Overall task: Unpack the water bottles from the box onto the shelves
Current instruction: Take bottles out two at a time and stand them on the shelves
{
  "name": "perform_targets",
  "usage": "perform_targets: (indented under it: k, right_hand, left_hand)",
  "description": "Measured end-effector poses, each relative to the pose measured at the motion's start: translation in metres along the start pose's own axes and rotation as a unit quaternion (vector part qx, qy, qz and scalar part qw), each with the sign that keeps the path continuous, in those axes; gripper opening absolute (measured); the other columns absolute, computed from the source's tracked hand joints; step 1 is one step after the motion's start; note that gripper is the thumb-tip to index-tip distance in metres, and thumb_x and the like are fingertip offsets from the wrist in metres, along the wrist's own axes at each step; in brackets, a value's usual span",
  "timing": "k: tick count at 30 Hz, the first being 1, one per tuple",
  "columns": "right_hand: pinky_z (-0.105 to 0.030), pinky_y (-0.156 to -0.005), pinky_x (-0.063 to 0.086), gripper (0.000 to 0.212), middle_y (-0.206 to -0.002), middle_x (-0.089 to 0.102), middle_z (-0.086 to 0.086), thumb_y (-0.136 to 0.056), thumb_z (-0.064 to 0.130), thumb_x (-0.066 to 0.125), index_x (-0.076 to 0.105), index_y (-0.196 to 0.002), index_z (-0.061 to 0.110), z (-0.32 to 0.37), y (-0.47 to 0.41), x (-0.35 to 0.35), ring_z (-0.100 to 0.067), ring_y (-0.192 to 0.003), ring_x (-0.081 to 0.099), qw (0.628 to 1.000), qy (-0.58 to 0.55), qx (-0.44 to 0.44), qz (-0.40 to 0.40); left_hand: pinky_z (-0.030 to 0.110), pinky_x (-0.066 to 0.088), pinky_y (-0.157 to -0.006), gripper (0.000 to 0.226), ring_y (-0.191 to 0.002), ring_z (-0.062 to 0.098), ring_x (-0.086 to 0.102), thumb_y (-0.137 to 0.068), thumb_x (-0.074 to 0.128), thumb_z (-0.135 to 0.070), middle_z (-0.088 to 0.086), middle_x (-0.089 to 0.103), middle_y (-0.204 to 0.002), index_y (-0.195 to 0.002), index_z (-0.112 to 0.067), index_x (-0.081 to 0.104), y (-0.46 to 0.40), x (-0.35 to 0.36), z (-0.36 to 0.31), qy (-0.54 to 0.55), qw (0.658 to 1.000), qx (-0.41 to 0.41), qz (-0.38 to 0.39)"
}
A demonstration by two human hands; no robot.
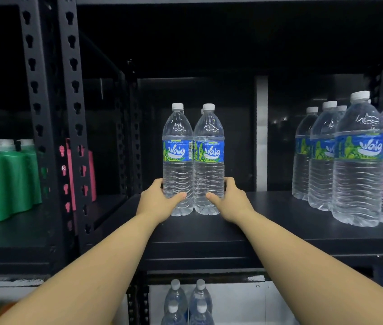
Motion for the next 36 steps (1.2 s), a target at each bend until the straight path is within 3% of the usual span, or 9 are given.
perform_targets:
  k: [3, 9, 12, 15, 22, 25, 27, 30, 36]
  right_hand:
    - [-0.032, -0.083, 0.043, 0.059, -0.132, 0.067, -0.007, -0.1, 0.045, 0.067, 0.038, -0.148, 0.024, 0.002, 0.003, -0.001, -0.024, -0.106, 0.06, 1.0, 0.009, 0.006, 0.01]
    - [-0.036, -0.101, 0.047, 0.078, -0.146, 0.061, -0.006, -0.094, 0.05, 0.073, 0.035, -0.155, 0.018, 0.004, 0.013, -0.009, -0.029, -0.134, 0.056, 0.998, 0.038, 0.026, 0.045]
    - [-0.035, -0.089, 0.047, 0.075, -0.14, 0.062, -0.007, -0.093, 0.053, 0.073, 0.041, -0.148, 0.014, 0.005, 0.026, -0.016, -0.028, -0.124, 0.06, 0.996, 0.068, 0.02, 0.051]
    - [-0.032, -0.084, 0.043, 0.06, -0.133, 0.066, -0.006, -0.1, 0.054, 0.063, 0.049, -0.145, 0.017, 0.005, 0.044, -0.025, -0.027, -0.121, 0.06, 0.992, 0.109, -0.032, 0.05]
    - [-0.047, -0.109, 0.046, 0.063, -0.148, 0.06, -0.006, -0.104, 0.06, 0.048, 0.05, -0.151, 0.019, -0.004, 0.1, -0.043, -0.03, -0.138, 0.051, 0.976, 0.171, -0.128, 0.046]
    - [-0.04, -0.12, 0.036, 0.06, -0.152, 0.055, -0.004, -0.106, 0.055, 0.049, 0.049, -0.153, 0.018, -0.012, 0.142, -0.045, -0.025, -0.145, 0.042, 0.962, 0.169, -0.211, 0.04]
    - [-0.038, -0.131, 0.018, 0.064, -0.164, 0.043, -0.002, -0.107, 0.052, 0.048, 0.04, -0.16, 0.017, -0.021, 0.171, -0.042, -0.021, -0.155, 0.029, 0.95, 0.164, -0.261, 0.052]
    - [-0.036, -0.133, 0.005, 0.068, -0.17, 0.032, 0.002, -0.108, 0.052, 0.046, 0.031, -0.165, 0.019, -0.04, 0.211, -0.035, -0.015, -0.161, 0.018, 0.945, 0.147, -0.279, 0.084]
    - [-0.032, -0.126, 0.023, 0.069, -0.168, 0.036, 0.004, -0.106, 0.052, 0.052, 0.031, -0.164, 0.022, -0.092, 0.286, -0.013, -0.017, -0.156, 0.027, 0.949, 0.113, -0.239, 0.174]
  left_hand:
    - [0.028, 0.047, -0.089, 0.077, -0.117, 0.019, 0.067, -0.081, 0.085, -0.055, -0.002, 0.073, -0.125, -0.145, -0.025, 0.055, 0.001, -0.003, -0.001, -0.02, 1.0, -0.002, 0.008]
    - [0.038, 0.054, -0.096, 0.085, -0.122, 0.024, 0.066, -0.078, 0.079, -0.069, -0.002, 0.071, -0.127, -0.144, -0.026, 0.049, 0.012, -0.014, -0.006, -0.104, 0.992, -0.034, 0.069]
    - [0.035, 0.051, -0.093, 0.078, -0.124, 0.024, 0.063, -0.082, 0.079, -0.062, -0.001, 0.068, -0.133, -0.141, -0.019, 0.051, 0.026, -0.018, -0.013, -0.146, 0.987, -0.012, 0.07]
    - [0.037, 0.048, -0.104, 0.078, -0.134, 0.024, 0.056, -0.087, 0.072, -0.063, 0.002, 0.061, -0.144, -0.148, -0.019, 0.051, 0.048, -0.026, -0.022, -0.211, 0.975, 0.043, 0.049]
    - [0.041, 0.047, -0.111, 0.075, -0.14, 0.024, 0.051, -0.094, 0.061, -0.066, -0.002, 0.053, -0.153, -0.154, -0.024, 0.049, 0.124, -0.043, -0.036, -0.265, 0.961, 0.074, 0.036]
    - [0.043, 0.037, -0.123, 0.076, -0.151, 0.024, 0.04, -0.095, 0.059, -0.067, -0.002, 0.043, -0.163, -0.157, -0.024, 0.046, 0.167, -0.046, -0.035, -0.273, 0.959, 0.073, 0.03]
    - [0.043, 0.023, -0.13, 0.077, -0.158, 0.021, 0.027, -0.096, 0.058, -0.066, -0.001, 0.035, -0.169, -0.159, -0.024, 0.042, 0.199, -0.045, -0.035, -0.277, 0.957, 0.076, 0.024]
    - [0.044, 0.016, -0.132, 0.078, -0.161, 0.019, 0.018, -0.097, 0.058, -0.065, -0.003, 0.028, -0.172, -0.162, -0.026, 0.039, 0.249, -0.041, -0.034, -0.275, 0.959, 0.063, 0.014]
    - [0.043, 0.028, -0.128, 0.079, -0.158, 0.019, 0.027, -0.096, 0.062, -0.062, -0.001, 0.036, -0.169, -0.161, -0.023, 0.041, 0.348, -0.02, -0.004, -0.287, 0.957, -0.016, 0.04]
Point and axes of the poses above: each hand's wrist, its own y-axis away from the middle knuckle, its own x-axis out of the palm, z = x × y, the point moved 2 cm from there along -y, towards the middle knuckle
